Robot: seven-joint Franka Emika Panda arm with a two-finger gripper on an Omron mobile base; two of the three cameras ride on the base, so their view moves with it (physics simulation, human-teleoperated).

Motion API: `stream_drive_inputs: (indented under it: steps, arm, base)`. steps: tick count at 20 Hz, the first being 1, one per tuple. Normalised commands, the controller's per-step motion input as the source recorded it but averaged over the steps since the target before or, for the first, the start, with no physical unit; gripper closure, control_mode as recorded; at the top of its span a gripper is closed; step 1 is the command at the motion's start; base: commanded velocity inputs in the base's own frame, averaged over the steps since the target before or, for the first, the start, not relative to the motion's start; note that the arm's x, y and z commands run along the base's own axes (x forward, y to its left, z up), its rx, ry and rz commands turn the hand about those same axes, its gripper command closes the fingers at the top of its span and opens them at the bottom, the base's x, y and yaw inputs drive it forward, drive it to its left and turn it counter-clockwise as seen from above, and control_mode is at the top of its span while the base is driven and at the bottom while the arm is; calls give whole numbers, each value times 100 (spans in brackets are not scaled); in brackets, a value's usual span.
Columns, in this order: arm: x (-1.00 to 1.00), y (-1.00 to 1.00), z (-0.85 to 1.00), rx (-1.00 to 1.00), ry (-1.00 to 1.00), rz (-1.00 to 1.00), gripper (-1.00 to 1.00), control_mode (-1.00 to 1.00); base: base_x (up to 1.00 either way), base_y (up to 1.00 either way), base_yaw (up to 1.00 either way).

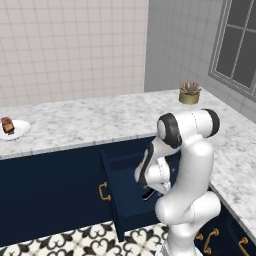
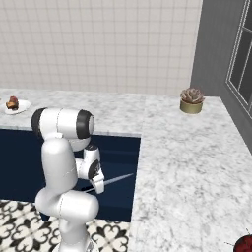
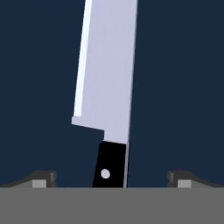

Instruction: Pick up the knife from the drawer and place it on the cutting board. Then place the meat from the plate to the cutting board.

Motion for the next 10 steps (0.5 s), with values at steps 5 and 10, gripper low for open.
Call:
stream_drive_inputs:
  steps: [5, 10]
  arm:
    - [6, 1, -41, -1, 0, 0, -100, -100]
    - [0, 0, -37, -1, 0, 0, 100, -100]
  base:
    - [0, 0, 0]
    - [0, 0, 0]
